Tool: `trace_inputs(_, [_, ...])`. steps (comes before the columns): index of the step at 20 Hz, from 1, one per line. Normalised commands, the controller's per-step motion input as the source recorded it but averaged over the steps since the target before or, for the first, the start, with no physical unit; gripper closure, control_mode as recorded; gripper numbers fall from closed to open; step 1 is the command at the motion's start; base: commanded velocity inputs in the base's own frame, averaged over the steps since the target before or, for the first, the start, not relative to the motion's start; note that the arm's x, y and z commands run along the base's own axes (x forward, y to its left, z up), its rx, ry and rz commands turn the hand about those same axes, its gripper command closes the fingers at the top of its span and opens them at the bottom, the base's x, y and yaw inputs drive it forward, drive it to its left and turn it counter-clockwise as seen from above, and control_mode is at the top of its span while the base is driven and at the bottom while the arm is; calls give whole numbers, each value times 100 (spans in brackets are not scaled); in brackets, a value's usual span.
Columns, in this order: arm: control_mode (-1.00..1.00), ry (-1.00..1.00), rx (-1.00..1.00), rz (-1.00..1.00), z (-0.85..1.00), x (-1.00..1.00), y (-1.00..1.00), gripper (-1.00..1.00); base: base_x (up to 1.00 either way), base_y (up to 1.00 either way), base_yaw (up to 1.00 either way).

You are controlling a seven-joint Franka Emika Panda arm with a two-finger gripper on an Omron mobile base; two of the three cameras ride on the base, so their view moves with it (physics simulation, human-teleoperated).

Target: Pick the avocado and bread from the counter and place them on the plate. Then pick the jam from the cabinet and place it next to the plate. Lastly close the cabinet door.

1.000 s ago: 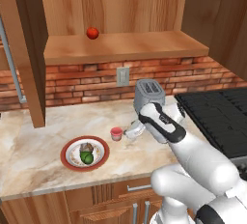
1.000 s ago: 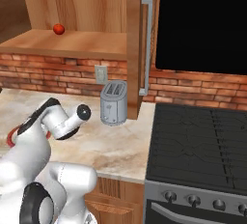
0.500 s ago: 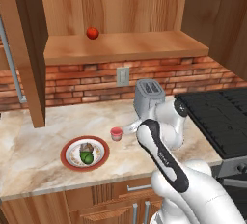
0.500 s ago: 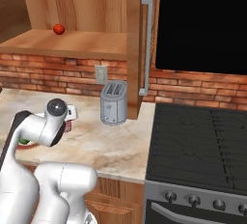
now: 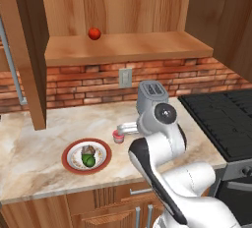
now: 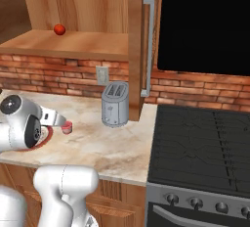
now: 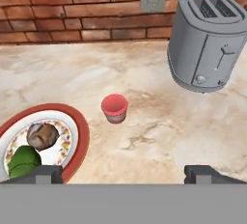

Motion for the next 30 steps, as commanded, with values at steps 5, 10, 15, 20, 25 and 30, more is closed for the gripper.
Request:
trace_inputs(5, [-100, 0, -4, -37, 14, -42, 0, -100, 0, 0, 0])
trace_inputs(10, [-100, -7, -2, -18, 0, -47, -3, -100, 0, 0, 0])
trace_inputs(15, [-100, -7, 0, 0, 4, -56, -8, -100, 0, 0, 0])
trace_inputs(20, [-100, 0, -6, 0, 13, -74, -3, -100, 0, 0, 0])
trace_inputs(25, [-100, 3, -15, 0, 7, -70, 0, -100, 0, 0, 0])
trace_inputs(30, [-100, 1, -24, 0, 0, -25, 3, -100, 0, 0, 0])
